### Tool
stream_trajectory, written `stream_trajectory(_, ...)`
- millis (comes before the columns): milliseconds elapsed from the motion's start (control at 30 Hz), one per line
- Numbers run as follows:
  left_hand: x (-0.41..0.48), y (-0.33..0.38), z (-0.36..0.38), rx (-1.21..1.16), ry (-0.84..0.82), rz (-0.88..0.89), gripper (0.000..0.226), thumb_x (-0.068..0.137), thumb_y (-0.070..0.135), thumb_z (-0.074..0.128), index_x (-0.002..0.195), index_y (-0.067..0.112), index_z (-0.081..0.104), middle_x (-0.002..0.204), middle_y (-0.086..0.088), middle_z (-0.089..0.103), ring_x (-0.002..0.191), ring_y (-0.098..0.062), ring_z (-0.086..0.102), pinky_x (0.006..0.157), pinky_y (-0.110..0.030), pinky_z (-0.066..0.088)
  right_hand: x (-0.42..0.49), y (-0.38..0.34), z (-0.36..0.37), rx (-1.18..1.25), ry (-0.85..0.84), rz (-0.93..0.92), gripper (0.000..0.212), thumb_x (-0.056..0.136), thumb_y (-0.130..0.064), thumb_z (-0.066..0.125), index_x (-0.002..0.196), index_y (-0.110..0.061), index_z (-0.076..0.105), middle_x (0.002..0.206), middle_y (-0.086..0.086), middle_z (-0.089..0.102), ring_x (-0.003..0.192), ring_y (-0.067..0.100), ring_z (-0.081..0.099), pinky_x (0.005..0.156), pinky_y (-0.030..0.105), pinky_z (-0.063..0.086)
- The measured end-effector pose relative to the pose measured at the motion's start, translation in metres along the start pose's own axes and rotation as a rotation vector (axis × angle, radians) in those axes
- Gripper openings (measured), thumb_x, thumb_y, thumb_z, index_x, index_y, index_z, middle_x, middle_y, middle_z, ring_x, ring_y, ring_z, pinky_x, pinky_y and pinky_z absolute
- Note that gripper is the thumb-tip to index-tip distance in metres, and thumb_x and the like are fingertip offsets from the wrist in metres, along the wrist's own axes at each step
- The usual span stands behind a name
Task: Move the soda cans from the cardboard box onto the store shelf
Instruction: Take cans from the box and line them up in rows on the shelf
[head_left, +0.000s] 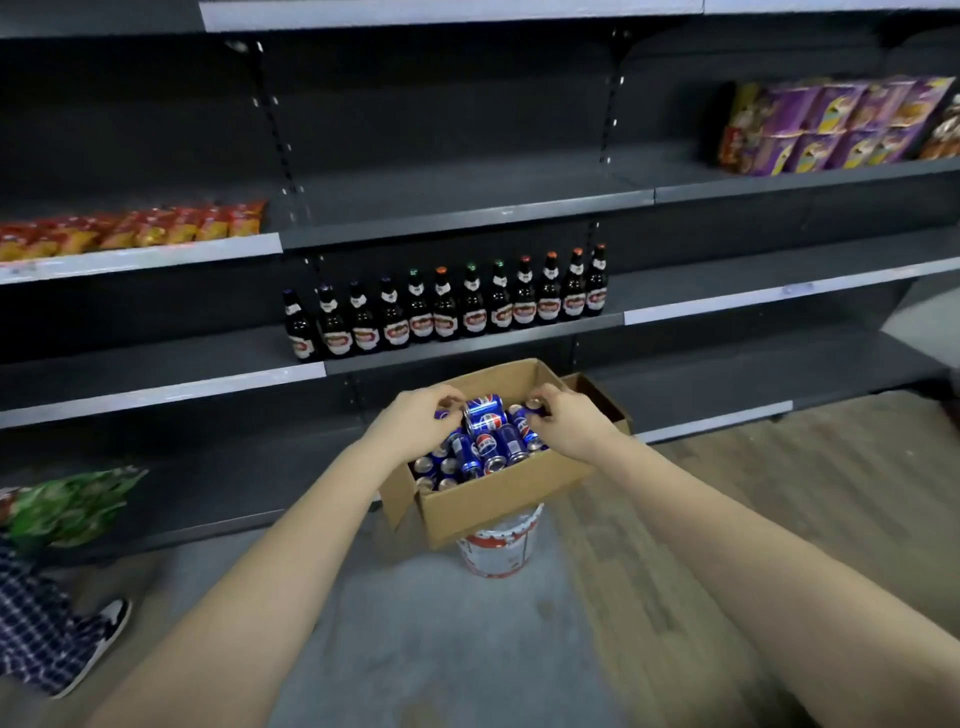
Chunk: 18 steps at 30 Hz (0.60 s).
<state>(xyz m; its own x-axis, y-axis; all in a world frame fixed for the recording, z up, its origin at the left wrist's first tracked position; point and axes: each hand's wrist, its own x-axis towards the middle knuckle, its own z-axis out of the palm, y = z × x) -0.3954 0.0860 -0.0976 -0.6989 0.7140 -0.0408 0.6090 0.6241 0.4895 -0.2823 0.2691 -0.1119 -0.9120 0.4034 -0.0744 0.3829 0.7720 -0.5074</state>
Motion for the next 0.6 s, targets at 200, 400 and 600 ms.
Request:
stream_trajectory(200,0.083,-0.045,0.02,0.011,-0.069,-0.089,0.034,0.094,0.031,0.052,0.128,0.025,0.055,0.122,-0.002,0.064,0.106,-0.021,0.063,0.093,-0.039,0.05,0.101,0.026,0.017,-0.073,-0.101,0.03,0.046,0.096,-0.032,0.05,0.138,-0.015,0.043,0.128,0.013,0.056,0.114,0.028,0.055,0.086,0.031,0.046)
stream_trajectory(400,0.176,-0.065,0.004,-0.044,-0.072,-0.199,0.034,0.094,0.03,0.053,0.127,0.024,0.056,0.125,-0.005,0.062,0.114,-0.019,0.058,0.095,-0.033,0.048,0.224,0.03,0.015,-0.039,-0.199,-0.019,0.045,0.096,-0.031,0.047,0.138,-0.015,0.043,0.116,0.013,0.064,0.086,0.023,0.059,0.077,0.029,0.047)
stream_trajectory(600,0.261,-0.086,-0.003,-0.066,-0.063,-0.261,0.03,0.094,0.026,0.053,0.124,0.023,0.058,0.123,0.001,0.063,0.11,-0.015,0.059,0.093,-0.029,0.048,0.319,0.024,0.02,-0.032,-0.304,-0.083,0.045,0.096,-0.03,0.047,0.139,-0.017,0.04,0.117,0.011,0.062,0.097,0.026,0.06,0.074,0.028,0.041)
